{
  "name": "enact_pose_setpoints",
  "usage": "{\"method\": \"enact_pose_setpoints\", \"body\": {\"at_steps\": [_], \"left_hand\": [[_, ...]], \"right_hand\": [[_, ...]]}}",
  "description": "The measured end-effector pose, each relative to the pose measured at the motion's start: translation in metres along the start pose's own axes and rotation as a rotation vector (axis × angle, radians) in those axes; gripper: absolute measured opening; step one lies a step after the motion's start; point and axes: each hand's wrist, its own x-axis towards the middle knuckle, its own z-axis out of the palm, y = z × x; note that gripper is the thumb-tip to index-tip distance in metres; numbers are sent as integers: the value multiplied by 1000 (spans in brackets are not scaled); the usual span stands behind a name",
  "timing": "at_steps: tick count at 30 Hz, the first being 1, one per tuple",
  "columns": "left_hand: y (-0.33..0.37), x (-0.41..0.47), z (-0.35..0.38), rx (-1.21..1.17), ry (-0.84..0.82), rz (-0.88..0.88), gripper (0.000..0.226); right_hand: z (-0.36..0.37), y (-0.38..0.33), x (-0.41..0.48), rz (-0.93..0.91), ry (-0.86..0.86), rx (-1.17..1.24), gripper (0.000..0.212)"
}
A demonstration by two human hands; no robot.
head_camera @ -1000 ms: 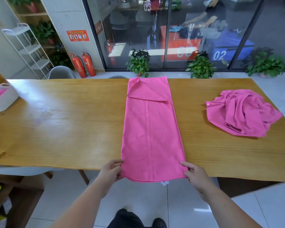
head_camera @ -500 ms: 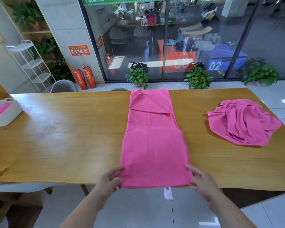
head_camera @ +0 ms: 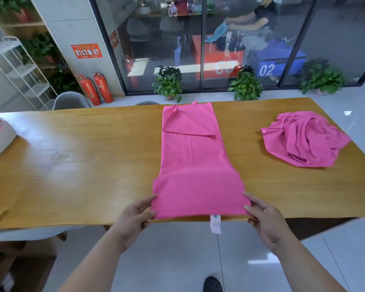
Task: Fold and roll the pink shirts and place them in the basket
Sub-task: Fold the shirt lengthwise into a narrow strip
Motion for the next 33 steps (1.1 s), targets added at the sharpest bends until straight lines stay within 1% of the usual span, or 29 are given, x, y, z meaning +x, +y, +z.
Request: {"method": "enact_pose_setpoints", "body": {"at_steps": [2,3,4,7,13,16,18,21,24,26,28,30,32,33], "left_hand": [[-20,-10,-3,273,38,-104,57],[-33,-16,-5,355,44,-149,56],[-45,-20,-6,394,46,-179,54],[-69,-34,-6,415,97,-212,56],[-94,-52,-8,539,110,-207,58],[-101,-55,-6,640,129,-207,53],[-98,-54,-4,791,129,-179,49],[-83,-38,2,1143,132,-47,48],[-61,-13,18,1313,186,142,52],[-50,3,34,1433,175,220,62],[-44,16,48,1580,93,215,75],[-48,23,56,1698,-7,153,83],[-57,24,58,1778,-48,106,81],[-59,24,61,1811,-33,112,74]], "right_hand": [[-4,27,-8,77,50,-184,44],[-7,42,-12,111,46,-231,44],[-8,52,-18,136,41,-257,44],[-14,70,-30,153,59,-303,43],[-30,85,-51,141,50,-434,40],[-35,91,-51,126,46,-569,38],[-39,90,-43,103,33,-745,38],[-36,74,-20,15,21,-968,43],[-18,53,4,-144,-8,-1080,49],[-1,39,16,-269,-67,-1179,53],[12,32,27,-328,-212,-1333,61],[18,32,32,-302,-328,-1515,70],[19,38,30,-284,-338,-1695,71],[19,40,28,-291,-311,-1757,69]]}}
